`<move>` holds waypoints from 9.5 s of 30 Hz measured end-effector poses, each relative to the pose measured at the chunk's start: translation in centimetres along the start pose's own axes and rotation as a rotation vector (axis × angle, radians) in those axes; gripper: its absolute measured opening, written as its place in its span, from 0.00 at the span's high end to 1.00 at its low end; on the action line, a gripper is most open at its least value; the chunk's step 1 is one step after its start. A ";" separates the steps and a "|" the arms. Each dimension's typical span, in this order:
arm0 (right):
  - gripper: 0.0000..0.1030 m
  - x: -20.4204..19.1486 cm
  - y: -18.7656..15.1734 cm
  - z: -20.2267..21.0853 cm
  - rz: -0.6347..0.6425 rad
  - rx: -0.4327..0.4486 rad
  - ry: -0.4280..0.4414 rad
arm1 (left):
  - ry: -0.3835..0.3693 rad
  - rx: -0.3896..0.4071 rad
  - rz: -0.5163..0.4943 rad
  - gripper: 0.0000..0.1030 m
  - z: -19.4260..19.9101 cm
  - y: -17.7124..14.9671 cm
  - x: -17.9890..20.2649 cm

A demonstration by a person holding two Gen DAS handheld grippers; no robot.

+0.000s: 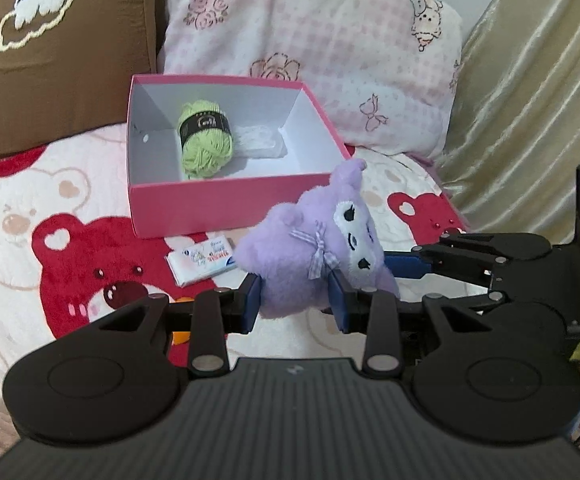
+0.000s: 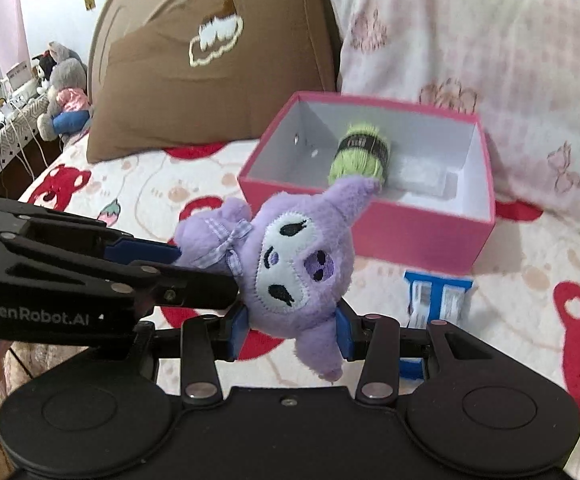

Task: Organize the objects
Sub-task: 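Lift the purple plush with the left tool and carry it over the pink box, then lower the purple plush into the pink box beside the yarn ball, then open the left tool to release the purple plush, then raise the open left tool out of the pink box, then move the left tool down toward the white wet-wipe pack, then close the left tool's fingers on the white wet-wipe pack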

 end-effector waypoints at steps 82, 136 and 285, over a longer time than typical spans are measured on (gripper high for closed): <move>0.53 16.0 7.9 -17.3 -0.250 -0.074 -0.180 | -0.079 -0.114 0.149 0.62 -25.5 9.9 -6.8; 0.49 15.1 9.3 -19.6 -0.137 -0.110 -0.310 | 0.071 -0.065 0.117 0.75 -21.9 10.0 -6.8; 0.17 3.4 0.1 -21.2 -0.006 -0.162 0.035 | 0.018 -0.073 0.471 0.75 -20.0 -3.4 -14.6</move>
Point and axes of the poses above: each gripper's, at about its wrist camera, not at the fingertips, and z roughly against the way its jaws point, x to its right, y to its top, the point moved 1 cm from there along -z, roughly the way its jaws point, and after that the axes turned 5 degrees about y, right-handed, at the moved point
